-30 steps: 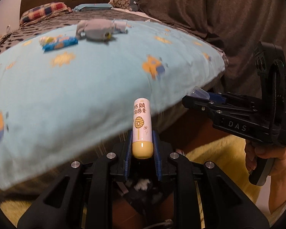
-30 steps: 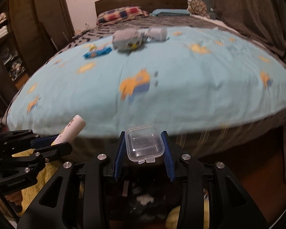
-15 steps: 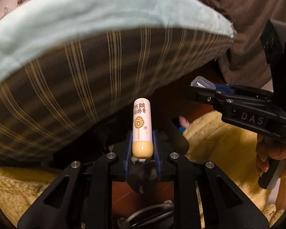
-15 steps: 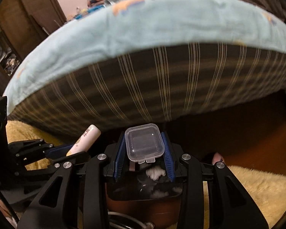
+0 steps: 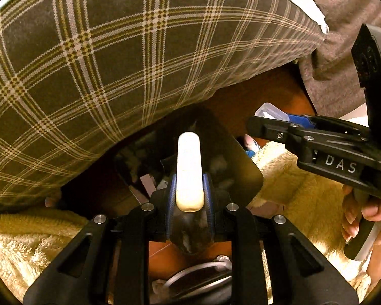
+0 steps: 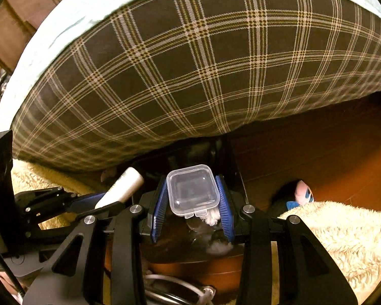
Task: Collect trash
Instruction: 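Lower both held items below the bed edge into the floor bin and open both tools, then raise both open tools back above the bed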
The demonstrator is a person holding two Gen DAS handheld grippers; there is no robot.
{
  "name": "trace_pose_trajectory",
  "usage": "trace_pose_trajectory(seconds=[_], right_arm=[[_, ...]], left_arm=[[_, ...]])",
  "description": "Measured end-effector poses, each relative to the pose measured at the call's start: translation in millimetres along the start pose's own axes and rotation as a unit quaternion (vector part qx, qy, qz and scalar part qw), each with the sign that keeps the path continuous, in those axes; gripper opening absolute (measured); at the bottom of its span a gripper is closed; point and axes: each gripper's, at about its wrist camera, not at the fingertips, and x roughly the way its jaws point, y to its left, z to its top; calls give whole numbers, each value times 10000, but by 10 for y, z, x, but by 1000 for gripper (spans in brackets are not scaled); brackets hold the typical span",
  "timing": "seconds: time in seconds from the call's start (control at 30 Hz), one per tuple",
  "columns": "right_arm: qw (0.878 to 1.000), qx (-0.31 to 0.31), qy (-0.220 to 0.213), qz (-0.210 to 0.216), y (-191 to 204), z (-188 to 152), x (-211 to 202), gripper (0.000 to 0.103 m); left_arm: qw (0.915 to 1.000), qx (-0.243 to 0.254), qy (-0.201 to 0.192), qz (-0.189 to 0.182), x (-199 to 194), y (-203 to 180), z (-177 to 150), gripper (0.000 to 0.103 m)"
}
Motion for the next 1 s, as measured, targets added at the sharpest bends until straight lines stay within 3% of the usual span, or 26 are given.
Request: trace_pose_trajectory(seconds=[0.07, 0.1, 0.2, 0.43, 0.53, 0.73, 0.87, 1.0], right_arm=[[10000, 38, -5, -8, -1, 36, 32, 46], [10000, 61, -25, -18, -26, 62, 31, 60], [9998, 123, -119, -59, -80, 95, -50, 65], [9972, 87, -597, -451, -73, 204, -392, 97], [9949, -2, -894, -465, -28, 298, -615, 98], [9837, -125, -1722, -507, 128, 598, -1170, 100], [9696, -508, -2249, -821, 320, 771, -1457, 100], [9685, -635, -2336, -574, 406, 1024, -1539, 100]], left_arm=[[10000, -25, -28, 74, -4, 26, -13, 34], [9999, -47, -48, 95, -17, 34, -9, 36], [9997, -135, -121, 168, -76, 97, -7, 44], [9975, -127, -579, 386, -472, 145, 56, 80], [9940, -144, -984, 450, -789, 147, 127, 89], [9833, -189, -1726, 548, -1402, 163, 327, 94], [9776, -193, -1981, 681, -1657, 218, 516, 94], [9752, -300, -2068, 726, -1798, 353, 657, 94]])
